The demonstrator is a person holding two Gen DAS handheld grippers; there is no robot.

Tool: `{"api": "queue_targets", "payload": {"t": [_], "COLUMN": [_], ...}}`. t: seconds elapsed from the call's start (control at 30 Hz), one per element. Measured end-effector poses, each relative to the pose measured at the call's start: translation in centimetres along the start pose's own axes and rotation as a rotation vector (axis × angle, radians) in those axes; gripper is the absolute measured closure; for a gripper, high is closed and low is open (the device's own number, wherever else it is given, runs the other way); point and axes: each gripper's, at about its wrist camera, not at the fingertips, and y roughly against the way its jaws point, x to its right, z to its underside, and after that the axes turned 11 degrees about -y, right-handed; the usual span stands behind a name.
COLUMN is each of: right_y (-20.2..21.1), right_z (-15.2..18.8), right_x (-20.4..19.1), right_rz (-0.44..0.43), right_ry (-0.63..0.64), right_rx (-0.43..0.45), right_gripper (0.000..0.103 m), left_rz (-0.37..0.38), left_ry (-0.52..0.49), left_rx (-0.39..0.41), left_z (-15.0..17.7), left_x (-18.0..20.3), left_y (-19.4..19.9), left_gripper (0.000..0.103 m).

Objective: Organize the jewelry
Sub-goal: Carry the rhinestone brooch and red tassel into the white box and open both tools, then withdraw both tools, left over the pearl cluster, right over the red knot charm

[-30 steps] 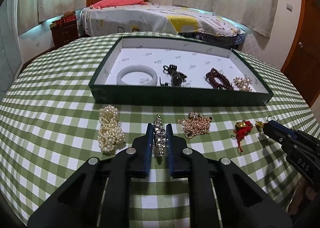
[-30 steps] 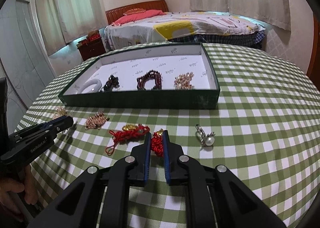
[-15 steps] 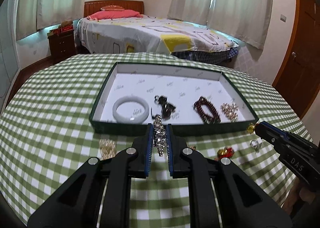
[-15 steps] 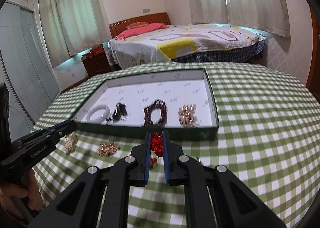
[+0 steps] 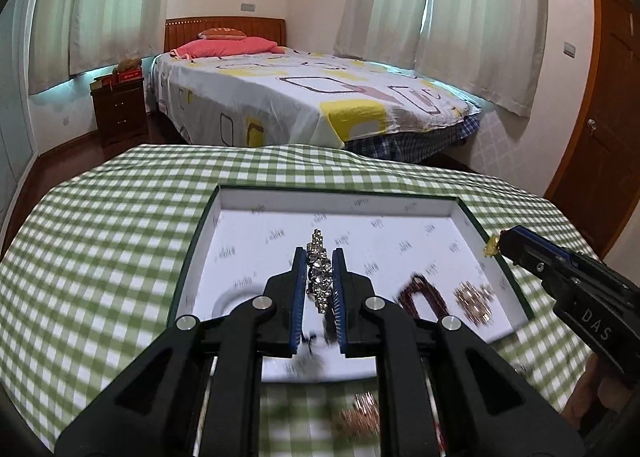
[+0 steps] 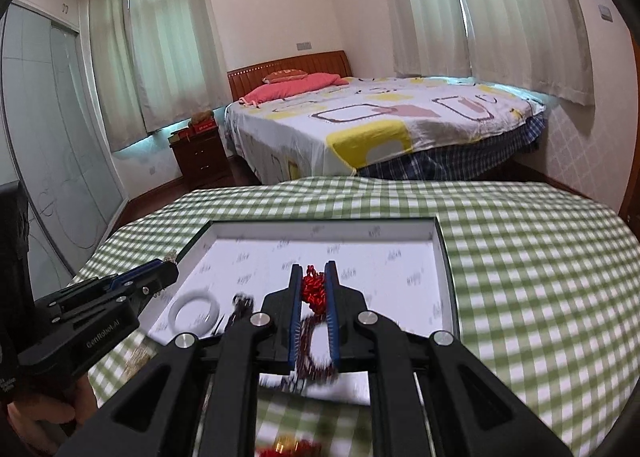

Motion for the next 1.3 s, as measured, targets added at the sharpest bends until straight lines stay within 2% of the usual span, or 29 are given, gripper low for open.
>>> {"api": "queue_targets", "payload": {"t": [0.17,0.43,0.73,0.83,0.93,0.97,1.03,1.07,1.3], "right_y": [-3.1,-7.4,-8.9,-8.8,-8.8,-8.7,-8.6,-8.5,-7.3], "right_z": [-0.6,0.0,0.8,0.9,0.9,0.9,0.9,0.9,0.5], "right_x": [0.7,2.6,3.6,3.7,4.0,4.1,4.3,4.3,3.5], "right_rz": [0.03,0.082,0.093,0.094,0.093,0.091,0.09,0.09,0.073], "right_ry": [-0.006,-0.027,-0.056,-0.063,-0.081,-0.087,-0.091,-0.091,-0.078], "right_rx": [-0.015,-0.115,-0.207,-0.215,-0.218,-0.219,-0.214,-0.21,-0.179], "right_gripper": [0.091,0.091,0.091,0.09,0.085,0.079,0.069,0.065,0.064], "left_rz": [-0.015,-0.004,0.0,-0.002,-0.007,-0.009,-0.011,-0.011,-0.003], "left_ry": [-0.001,0.023,0.031,0.029,0.023,0.021,0.019,0.016,0.025], "left_rx": [-0.039,-0.174,-0.244,-0.246,-0.237,-0.234,-0.224,-0.222,-0.204], "left_z": [-1.0,-0.1,1.0,1.1,1.1,1.0,0.9,0.9,1.1], "left_x": [-0.9,-2.4,-2.6,-2.5,-2.4,-2.3,-2.3,-2.3,-2.2], "left_y": [-3.9,-9.1,-10.9,-10.9,-10.6,-10.5,-10.2,-10.1,-8.6], "left_gripper": [0.09,0.09,0.09,0.084,0.067,0.06,0.054,0.053,0.047]}}
